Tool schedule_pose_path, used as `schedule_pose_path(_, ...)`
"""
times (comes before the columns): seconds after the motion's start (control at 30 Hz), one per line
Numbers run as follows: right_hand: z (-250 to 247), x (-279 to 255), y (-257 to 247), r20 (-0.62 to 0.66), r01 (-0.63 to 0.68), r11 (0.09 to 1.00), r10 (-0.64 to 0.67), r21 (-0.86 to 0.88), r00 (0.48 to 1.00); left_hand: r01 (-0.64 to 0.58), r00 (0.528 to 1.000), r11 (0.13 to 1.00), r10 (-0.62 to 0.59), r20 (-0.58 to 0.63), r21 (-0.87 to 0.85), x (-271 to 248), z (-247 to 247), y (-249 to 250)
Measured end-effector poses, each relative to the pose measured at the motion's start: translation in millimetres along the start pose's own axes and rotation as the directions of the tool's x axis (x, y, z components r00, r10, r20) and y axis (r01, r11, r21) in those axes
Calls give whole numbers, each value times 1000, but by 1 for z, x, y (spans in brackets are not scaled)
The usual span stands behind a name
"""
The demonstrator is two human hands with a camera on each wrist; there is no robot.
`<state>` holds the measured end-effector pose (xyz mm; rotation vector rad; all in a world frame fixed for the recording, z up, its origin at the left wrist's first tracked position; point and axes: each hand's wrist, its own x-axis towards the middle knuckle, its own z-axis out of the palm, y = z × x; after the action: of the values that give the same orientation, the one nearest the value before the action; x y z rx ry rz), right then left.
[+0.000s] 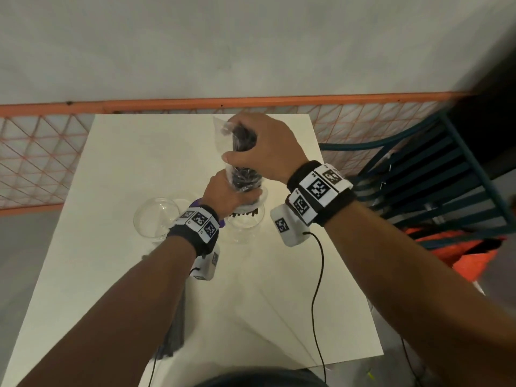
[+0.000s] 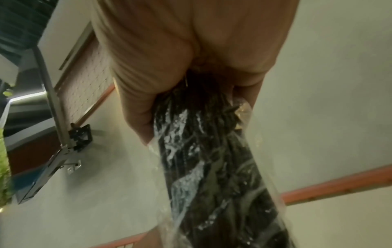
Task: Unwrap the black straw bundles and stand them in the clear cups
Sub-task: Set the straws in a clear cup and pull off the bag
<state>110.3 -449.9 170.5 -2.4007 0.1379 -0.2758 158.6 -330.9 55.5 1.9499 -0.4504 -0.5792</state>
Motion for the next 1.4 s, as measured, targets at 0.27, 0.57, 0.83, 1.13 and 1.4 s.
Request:
schedule_pose_path(0.27,39,-19,40,160,52,998,-46,-32,986,36,999,941,-21,-47,336,-15,25,-36)
schedule_pose_path(0.57,71,-42,77,270,-71,996,81,-45,960,-4,1000,859,1,6,512,-13,16,-48)
schedule_pose_path(0.83,68,-37,67,329,-133,984,164,-115,930,-71,997,940,59,46,333,-8,2,-37)
schedule_pose_path(1.13,38,-19,26,-19,-23,989,26,146,999,-75,997,975,66,50,208,-8,6,-21)
schedule_pose_path(1.4,-10,-10,-14,-403,215,947,-105,239,909,-107,993,994,108,-49,25,-14,8,-11)
